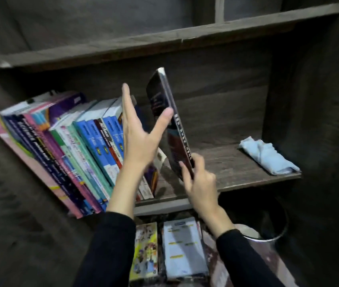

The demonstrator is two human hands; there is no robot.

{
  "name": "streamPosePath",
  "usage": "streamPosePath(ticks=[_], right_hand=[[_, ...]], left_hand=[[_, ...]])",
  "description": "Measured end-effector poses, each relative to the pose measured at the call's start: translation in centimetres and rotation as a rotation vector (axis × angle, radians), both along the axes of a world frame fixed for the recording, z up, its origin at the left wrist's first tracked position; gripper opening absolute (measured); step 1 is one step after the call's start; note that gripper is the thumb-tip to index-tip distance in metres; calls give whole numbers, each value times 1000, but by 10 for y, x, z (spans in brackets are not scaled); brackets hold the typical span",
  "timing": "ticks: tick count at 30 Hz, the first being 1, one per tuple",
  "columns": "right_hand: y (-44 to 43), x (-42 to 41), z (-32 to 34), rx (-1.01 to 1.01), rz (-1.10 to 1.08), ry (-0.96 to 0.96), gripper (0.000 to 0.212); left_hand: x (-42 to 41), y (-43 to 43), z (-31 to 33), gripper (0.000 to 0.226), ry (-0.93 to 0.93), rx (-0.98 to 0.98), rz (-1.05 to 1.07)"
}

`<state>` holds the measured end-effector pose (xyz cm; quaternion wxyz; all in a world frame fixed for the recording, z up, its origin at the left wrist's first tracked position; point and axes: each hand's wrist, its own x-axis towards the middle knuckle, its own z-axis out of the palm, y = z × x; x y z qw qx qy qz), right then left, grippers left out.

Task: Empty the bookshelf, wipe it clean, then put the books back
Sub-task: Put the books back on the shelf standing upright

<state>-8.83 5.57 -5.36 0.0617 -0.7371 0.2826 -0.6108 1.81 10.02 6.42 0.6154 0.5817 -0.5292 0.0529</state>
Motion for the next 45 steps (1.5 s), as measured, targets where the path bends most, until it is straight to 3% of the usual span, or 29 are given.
streamPosePath(ticks=[3, 6, 10, 13, 17, 20, 22, 28, 34, 37, 45], right_hand=[[5, 28, -13, -116, -6, 6, 30], [15, 56, -27, -100, 35, 30, 31], [22, 82, -39, 211, 135, 269, 62], [20, 92, -42, 467, 254, 306, 64], [8, 85, -28, 672, 446, 236, 60], [-10, 68, -21, 926, 751, 262, 80], [-17, 58, -20, 1031, 842, 360, 92], [-18, 68, -33, 1047, 723, 323, 92], [-25, 75, -42, 940, 489, 278, 73], [-30, 77, -45, 934, 478, 292, 72], [-35, 69, -50, 987, 593, 299, 73]], left_hand=[[12, 3, 18, 90, -104, 7, 57], [27, 12, 16, 79, -101, 65, 105], [44, 27, -5, 66, -354, 219, 280], [57, 32, -19, 60, -496, 330, 375], [71, 28, -19, 72, -597, 394, 434], [73, 29, -15, 86, -631, 415, 490], [75, 31, -12, 95, -671, 429, 514], [85, 32, 1, 85, -713, 491, 481], [87, 17, -8, 76, -697, 322, 585], [89, 14, -9, 76, -702, 299, 598], [94, 33, -9, 115, -700, 321, 621]])
